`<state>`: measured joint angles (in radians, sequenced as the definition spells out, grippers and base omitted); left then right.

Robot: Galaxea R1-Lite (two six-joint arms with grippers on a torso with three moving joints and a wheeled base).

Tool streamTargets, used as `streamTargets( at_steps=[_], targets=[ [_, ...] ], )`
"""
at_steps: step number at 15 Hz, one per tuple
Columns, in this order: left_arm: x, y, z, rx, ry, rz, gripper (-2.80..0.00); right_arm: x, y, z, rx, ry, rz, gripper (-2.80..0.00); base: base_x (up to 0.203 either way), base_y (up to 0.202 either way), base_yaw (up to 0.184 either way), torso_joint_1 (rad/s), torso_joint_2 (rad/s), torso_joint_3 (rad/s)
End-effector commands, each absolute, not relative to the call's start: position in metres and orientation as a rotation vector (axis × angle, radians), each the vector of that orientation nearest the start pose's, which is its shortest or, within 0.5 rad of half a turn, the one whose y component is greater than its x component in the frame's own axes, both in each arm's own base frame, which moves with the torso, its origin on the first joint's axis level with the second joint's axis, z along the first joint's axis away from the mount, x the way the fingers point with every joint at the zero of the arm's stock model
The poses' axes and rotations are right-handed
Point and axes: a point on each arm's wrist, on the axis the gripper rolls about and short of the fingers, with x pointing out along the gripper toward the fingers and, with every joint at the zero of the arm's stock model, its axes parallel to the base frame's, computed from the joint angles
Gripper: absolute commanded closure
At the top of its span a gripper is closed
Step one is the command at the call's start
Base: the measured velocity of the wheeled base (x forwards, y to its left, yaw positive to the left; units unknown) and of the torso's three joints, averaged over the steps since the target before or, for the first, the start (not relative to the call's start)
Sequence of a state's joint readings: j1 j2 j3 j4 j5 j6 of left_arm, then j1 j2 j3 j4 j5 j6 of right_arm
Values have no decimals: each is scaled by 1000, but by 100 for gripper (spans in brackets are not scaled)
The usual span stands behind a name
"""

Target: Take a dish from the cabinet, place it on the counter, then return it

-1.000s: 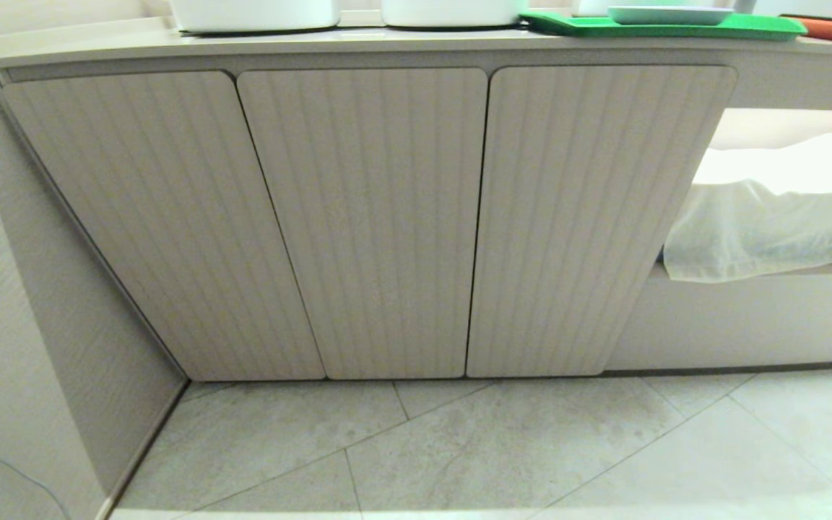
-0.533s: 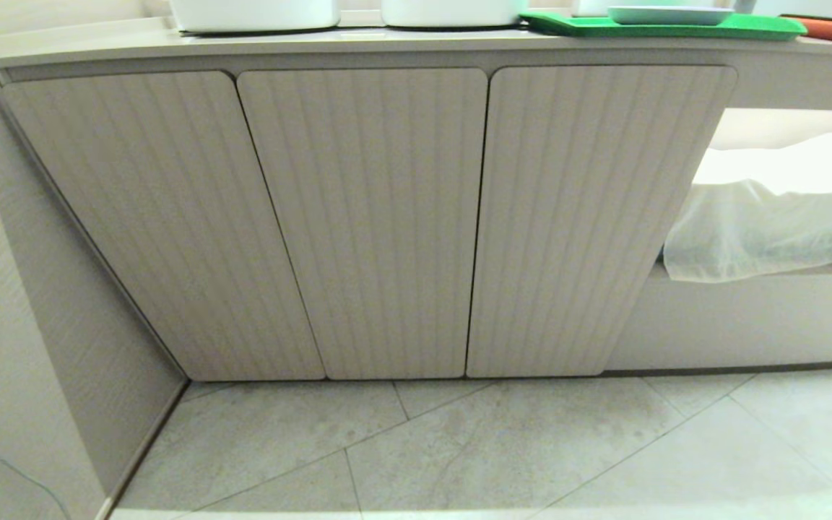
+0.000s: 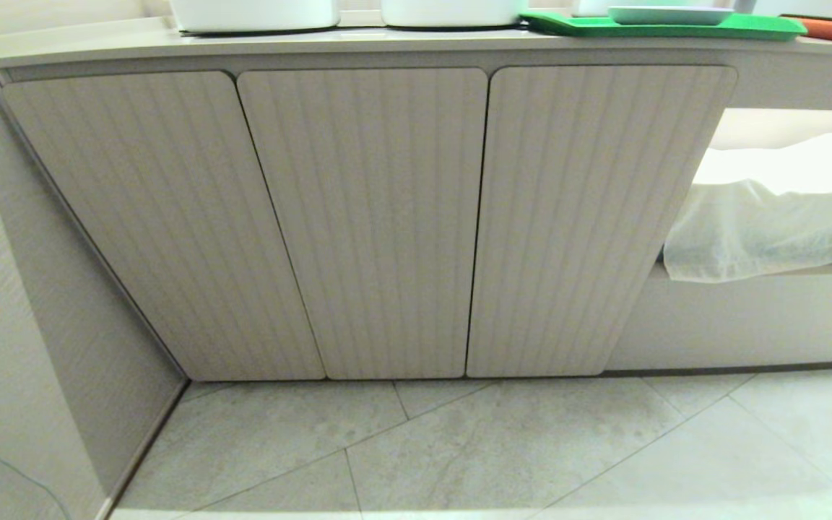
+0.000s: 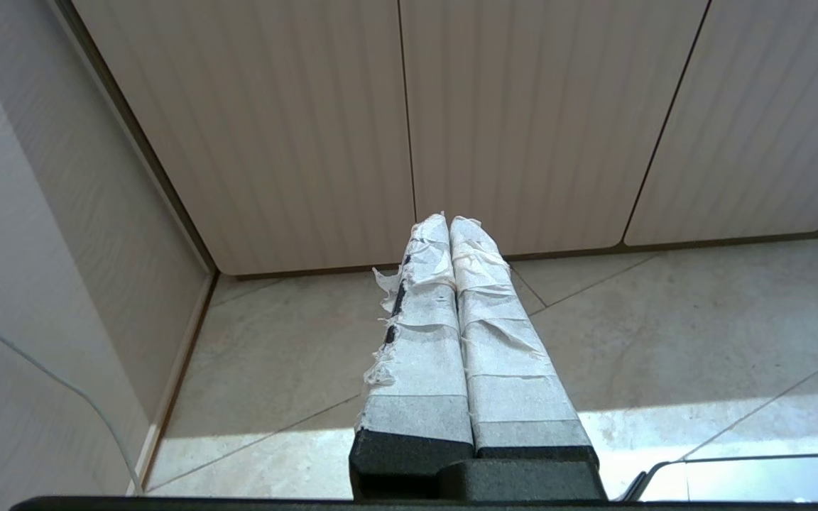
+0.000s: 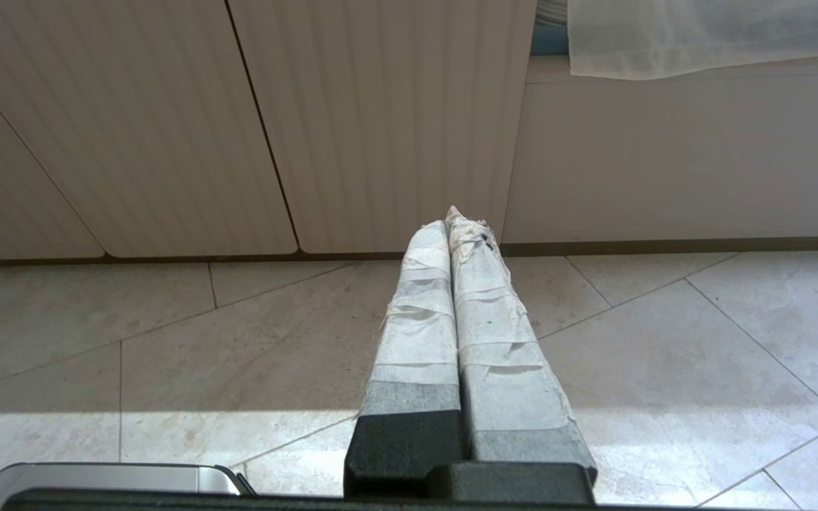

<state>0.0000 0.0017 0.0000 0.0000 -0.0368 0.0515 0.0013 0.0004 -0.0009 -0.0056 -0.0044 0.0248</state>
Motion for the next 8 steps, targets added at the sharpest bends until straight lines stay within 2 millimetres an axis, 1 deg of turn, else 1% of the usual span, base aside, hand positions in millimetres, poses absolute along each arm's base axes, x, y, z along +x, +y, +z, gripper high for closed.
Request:
streamTargets(
  at_steps=[1, 8],
  targets=[
    [-23, -1, 76, 51, 2, -37, 0, -23, 0, 76, 25, -5, -3, 0, 0, 0, 0, 0, 0, 0],
    [-23, -1, 76, 51, 2, -37, 0, -23, 0, 76, 23, -5, -3, 0, 0, 0, 0, 0, 0, 0]
  ],
)
